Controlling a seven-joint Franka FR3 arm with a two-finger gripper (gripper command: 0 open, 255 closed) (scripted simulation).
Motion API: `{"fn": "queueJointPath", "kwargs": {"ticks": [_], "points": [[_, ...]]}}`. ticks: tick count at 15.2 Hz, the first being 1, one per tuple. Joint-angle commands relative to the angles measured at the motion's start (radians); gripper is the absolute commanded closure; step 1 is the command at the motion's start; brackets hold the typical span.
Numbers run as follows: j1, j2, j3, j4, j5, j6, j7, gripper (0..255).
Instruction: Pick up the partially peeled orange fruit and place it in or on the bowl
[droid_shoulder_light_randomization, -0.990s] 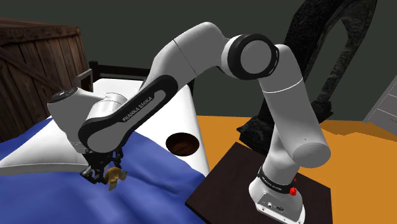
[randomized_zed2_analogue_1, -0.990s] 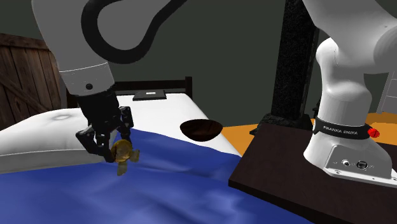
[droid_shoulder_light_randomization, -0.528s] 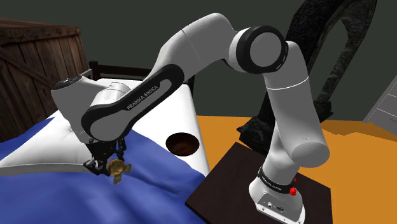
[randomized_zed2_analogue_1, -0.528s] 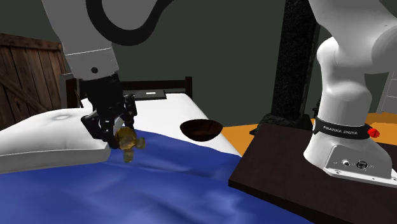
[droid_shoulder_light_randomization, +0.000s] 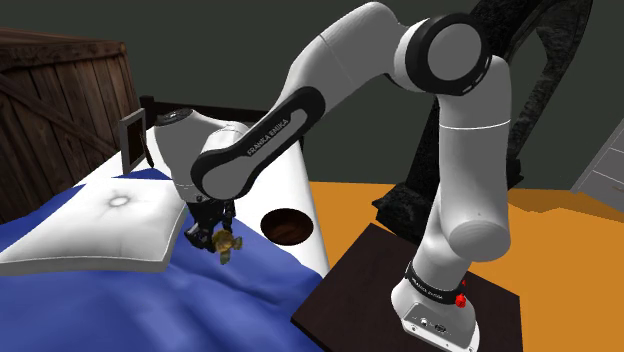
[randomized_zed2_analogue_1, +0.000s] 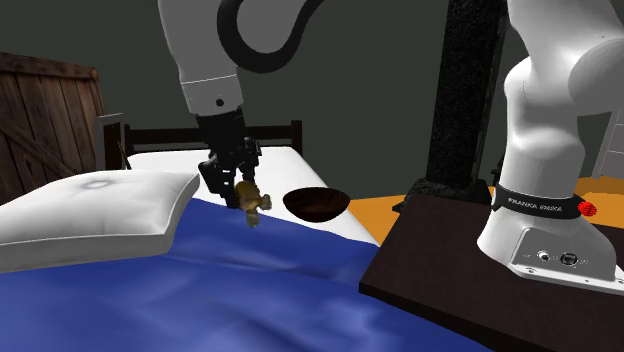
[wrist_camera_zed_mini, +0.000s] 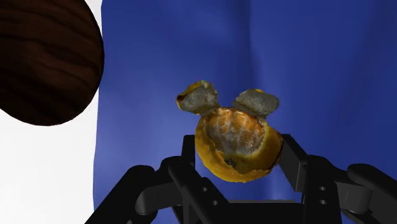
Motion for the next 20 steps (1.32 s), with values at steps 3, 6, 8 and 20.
{"fn": "queueJointPath", "kwargs": {"ticks": [3,6,8,20], "points": [[-0.065,-0.087,-0.022,-0.131,0.012,0.062,-0.079,255],[-0.110,-0.148,-0.043,-0.213,0.021,0.097,-0.143,255],[-0.139,-0.185,-0.060,-0.262,0.025,0.118,-0.189,255],[-0.280,-0.302,-0.178,-0.445,0.006,0.231,-0.417,255]]}}
